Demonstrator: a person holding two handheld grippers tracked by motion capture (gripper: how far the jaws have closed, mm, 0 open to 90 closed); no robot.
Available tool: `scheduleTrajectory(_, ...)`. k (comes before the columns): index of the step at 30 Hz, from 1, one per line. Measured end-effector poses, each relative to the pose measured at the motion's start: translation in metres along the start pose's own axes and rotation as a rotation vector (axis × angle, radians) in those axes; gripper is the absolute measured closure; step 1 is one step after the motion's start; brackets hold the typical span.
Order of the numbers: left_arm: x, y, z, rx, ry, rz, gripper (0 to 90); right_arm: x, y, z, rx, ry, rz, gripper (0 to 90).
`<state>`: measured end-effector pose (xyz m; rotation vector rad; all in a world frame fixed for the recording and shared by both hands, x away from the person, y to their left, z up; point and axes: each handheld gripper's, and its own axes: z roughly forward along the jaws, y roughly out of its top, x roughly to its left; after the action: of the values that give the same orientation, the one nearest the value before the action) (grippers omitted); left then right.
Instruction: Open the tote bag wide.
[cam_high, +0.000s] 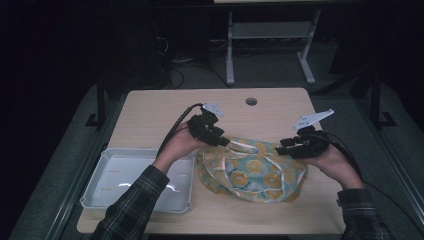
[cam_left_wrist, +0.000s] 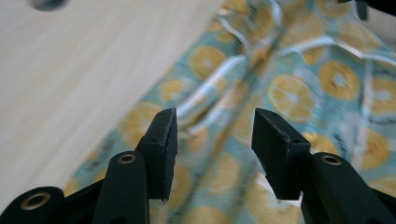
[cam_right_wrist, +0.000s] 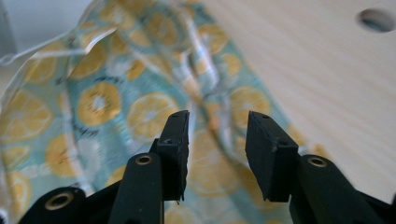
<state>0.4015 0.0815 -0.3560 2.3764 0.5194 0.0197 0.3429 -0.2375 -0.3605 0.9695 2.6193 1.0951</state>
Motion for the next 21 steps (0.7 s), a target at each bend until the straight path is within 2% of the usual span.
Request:
scheduleTrajectory(4, -0.007, -0.006, 0.014, 0.057, -0.019, 0.027, 48.0, 0.006, -0.006, 0.014, 0.054, 0.013, -0.015, 56.6)
scheduleTrajectory(7, -0.01, -0.012, 0.024, 0.087, -0.034, 0.029, 46.4, 0.008, -0.009, 0.022, 0.072, 0.018, -0.017, 54.8)
scheduleTrajectory(10, -0.01, -0.017, 0.033, 0.118, -0.036, 0.042, 45.3, 0.011, -0.009, 0.031, 0.103, 0.007, -0.035, 53.1)
scheduleTrajectory(15, -0.009, -0.023, 0.039, 0.154, -0.028, 0.046, 46.9, 0.009, -0.013, 0.045, 0.165, -0.021, -0.054, 55.0)
scheduleTrajectory(19, -0.008, -0.027, 0.041, 0.169, -0.029, 0.041, 49.9, 0.006, -0.018, 0.046, 0.185, -0.03, -0.047, 55.5)
scheduleTrajectory(21, -0.008, -0.028, 0.041, 0.172, -0.026, 0.043, 54.1, 0.005, -0.02, 0.045, 0.197, -0.038, -0.044, 60.0)
